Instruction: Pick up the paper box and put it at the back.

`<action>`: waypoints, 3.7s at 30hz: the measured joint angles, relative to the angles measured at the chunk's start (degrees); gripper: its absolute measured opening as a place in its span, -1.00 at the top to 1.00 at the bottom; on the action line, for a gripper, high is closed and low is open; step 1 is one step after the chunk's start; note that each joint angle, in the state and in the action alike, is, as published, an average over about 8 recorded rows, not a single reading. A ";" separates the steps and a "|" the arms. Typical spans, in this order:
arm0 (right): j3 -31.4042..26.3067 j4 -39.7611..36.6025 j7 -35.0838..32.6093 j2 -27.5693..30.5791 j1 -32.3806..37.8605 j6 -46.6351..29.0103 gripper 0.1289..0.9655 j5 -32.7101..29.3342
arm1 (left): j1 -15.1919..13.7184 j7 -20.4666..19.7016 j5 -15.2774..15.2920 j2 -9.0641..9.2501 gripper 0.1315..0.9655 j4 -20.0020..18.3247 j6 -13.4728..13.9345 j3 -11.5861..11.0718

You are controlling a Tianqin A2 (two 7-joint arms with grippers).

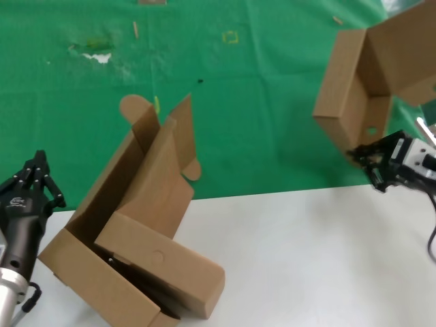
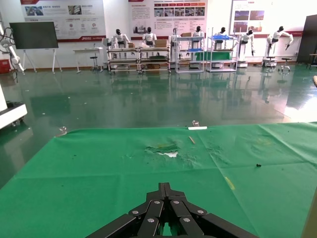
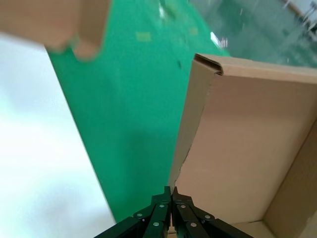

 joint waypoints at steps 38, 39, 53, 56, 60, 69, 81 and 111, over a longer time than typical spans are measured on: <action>-23.94 -22.32 18.74 -24.00 30.21 -27.47 0.98 -51.00 | 0.00 0.00 0.00 0.00 0.98 0.00 0.00 0.00; -24.05 -22.96 19.01 -24.66 30.54 -27.23 0.98 -51.36 | 0.00 0.00 0.00 0.00 0.98 0.00 0.00 0.00; -24.62 -24.37 20.79 -28.06 33.28 -27.77 0.98 -53.89 | 0.00 0.00 0.00 0.00 0.98 0.00 0.00 0.00; -24.75 -24.87 20.54 -28.33 33.72 -27.55 0.98 -54.23 | 0.00 0.00 0.00 0.00 0.98 0.00 0.00 0.00; -24.77 -25.00 19.83 -28.62 34.01 -27.89 0.97 -53.85 | 0.00 0.00 0.00 0.00 0.98 0.00 0.00 0.00; -24.17 -23.12 16.44 -27.36 34.72 -33.50 0.83 -49.19 | 0.00 0.00 0.00 0.00 0.98 0.00 0.00 0.00; -21.11 -12.54 15.06 -22.34 34.85 -38.64 0.38 -42.77 | 0.00 0.00 0.00 0.00 0.98 0.00 0.00 0.00; 4.08 3.03 -4.30 -11.49 19.78 -13.30 -0.83 -7.86 | 0.00 0.00 0.00 0.00 0.93 0.00 0.00 0.00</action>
